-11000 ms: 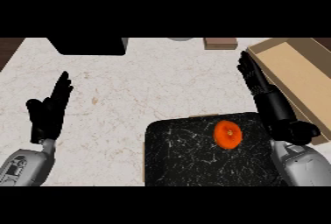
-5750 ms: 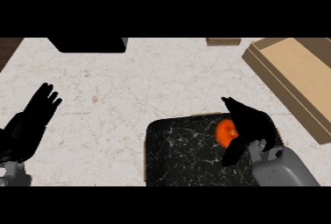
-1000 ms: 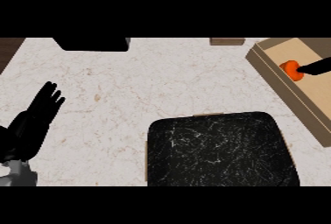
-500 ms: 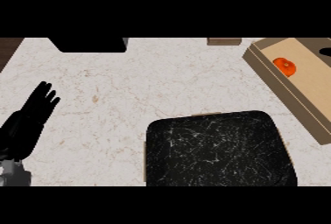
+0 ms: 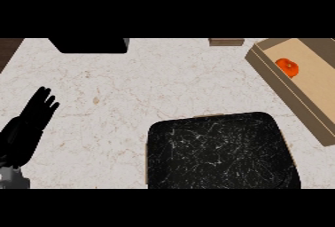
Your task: Pick the squash from the tray and place it in the cardboard box
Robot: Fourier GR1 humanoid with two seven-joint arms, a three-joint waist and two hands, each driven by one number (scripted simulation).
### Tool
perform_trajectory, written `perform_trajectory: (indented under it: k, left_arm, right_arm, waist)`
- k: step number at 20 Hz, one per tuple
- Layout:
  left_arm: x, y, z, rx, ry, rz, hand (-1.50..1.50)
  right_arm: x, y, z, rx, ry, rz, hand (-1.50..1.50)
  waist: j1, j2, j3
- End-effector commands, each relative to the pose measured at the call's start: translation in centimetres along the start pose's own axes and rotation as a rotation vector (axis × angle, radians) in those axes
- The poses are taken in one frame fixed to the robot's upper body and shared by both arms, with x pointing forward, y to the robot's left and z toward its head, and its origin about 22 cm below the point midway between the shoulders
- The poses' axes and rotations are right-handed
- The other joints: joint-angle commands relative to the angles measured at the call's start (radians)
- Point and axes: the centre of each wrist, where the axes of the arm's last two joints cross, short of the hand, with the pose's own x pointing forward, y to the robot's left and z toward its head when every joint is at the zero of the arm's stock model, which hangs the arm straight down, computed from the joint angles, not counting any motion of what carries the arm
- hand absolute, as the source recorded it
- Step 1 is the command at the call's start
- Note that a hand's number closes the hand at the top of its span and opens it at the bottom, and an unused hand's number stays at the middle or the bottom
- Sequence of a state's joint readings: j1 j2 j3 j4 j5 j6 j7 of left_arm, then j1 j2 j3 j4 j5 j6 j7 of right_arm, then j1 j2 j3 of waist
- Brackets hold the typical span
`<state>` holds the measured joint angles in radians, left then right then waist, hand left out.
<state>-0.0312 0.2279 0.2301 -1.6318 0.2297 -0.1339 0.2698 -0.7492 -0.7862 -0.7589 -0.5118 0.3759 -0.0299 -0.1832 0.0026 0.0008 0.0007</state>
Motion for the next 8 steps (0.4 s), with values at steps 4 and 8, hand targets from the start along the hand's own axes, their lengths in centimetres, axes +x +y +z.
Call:
perform_trajectory:
  k: [4, 8]
  left_arm:
    - [1.8, -0.6, -1.2, -0.006, -0.003, 0.003, 0.0]
    - [1.1, -0.6, 0.8, 0.002, -0.009, 0.004, 0.0]
  right_arm:
    - [-2.3, -3.6, 0.6, 0.023, -0.035, -0.027, -1.5]
    - [-3.1, -5.9, 1.4, 0.044, -0.026, 0.006, -1.5]
  waist:
    - [0.01, 0.004, 0.001]
    - [0.003, -0.001, 0.0]
